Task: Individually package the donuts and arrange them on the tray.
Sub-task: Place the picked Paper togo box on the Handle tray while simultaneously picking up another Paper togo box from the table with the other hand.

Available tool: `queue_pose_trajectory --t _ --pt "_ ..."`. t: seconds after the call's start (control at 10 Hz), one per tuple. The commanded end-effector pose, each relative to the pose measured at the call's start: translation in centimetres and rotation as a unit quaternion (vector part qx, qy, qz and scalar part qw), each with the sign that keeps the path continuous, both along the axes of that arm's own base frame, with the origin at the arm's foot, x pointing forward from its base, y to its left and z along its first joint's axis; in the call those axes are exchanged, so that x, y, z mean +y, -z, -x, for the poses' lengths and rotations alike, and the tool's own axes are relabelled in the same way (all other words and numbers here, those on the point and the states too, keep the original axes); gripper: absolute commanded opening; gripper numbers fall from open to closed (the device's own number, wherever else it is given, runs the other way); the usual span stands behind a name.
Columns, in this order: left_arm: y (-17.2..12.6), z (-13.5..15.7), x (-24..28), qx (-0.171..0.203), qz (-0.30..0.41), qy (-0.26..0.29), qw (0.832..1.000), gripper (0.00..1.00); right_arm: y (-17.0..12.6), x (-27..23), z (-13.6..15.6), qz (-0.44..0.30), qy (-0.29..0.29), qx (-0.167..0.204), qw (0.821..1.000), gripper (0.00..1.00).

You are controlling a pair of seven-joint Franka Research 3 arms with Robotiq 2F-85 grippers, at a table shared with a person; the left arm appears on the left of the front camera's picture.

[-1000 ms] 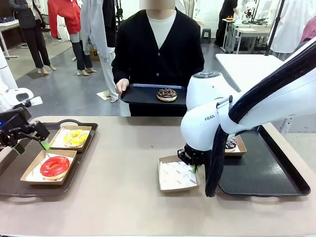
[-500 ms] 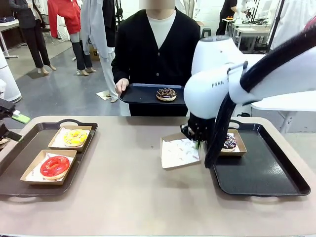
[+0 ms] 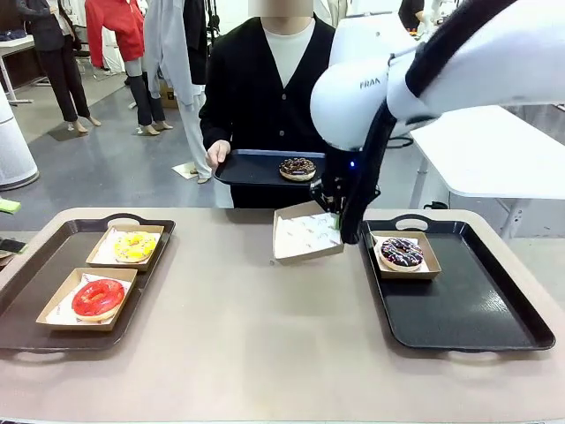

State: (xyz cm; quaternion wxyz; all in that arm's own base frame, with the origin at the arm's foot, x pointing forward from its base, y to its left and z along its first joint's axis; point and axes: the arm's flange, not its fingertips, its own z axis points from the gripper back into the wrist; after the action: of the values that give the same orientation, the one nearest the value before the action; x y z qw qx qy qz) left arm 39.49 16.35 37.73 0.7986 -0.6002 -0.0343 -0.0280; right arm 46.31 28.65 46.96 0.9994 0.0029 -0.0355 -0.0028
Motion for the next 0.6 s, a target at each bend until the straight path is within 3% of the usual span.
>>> queue_pose_trajectory --t 0.0,0.2,0.5 --pt "-0.2 0.1 1.5 -0.014 0.017 0.002 1.000 1.00 -1.0 0.6 -3.0 0.011 0.002 0.016 1.000 0.02" --pt "-0.3 0.7 2.2 -0.011 0.021 -0.003 1.000 1.00 -1.4 0.6 -5.2 0.008 0.001 0.035 0.999 0.02" --pt "-0.2 0.5 2.3 -0.005 0.017 -0.005 1.000 1.00 -1.6 0.2 -8.1 0.005 -0.014 0.035 0.999 0.02"
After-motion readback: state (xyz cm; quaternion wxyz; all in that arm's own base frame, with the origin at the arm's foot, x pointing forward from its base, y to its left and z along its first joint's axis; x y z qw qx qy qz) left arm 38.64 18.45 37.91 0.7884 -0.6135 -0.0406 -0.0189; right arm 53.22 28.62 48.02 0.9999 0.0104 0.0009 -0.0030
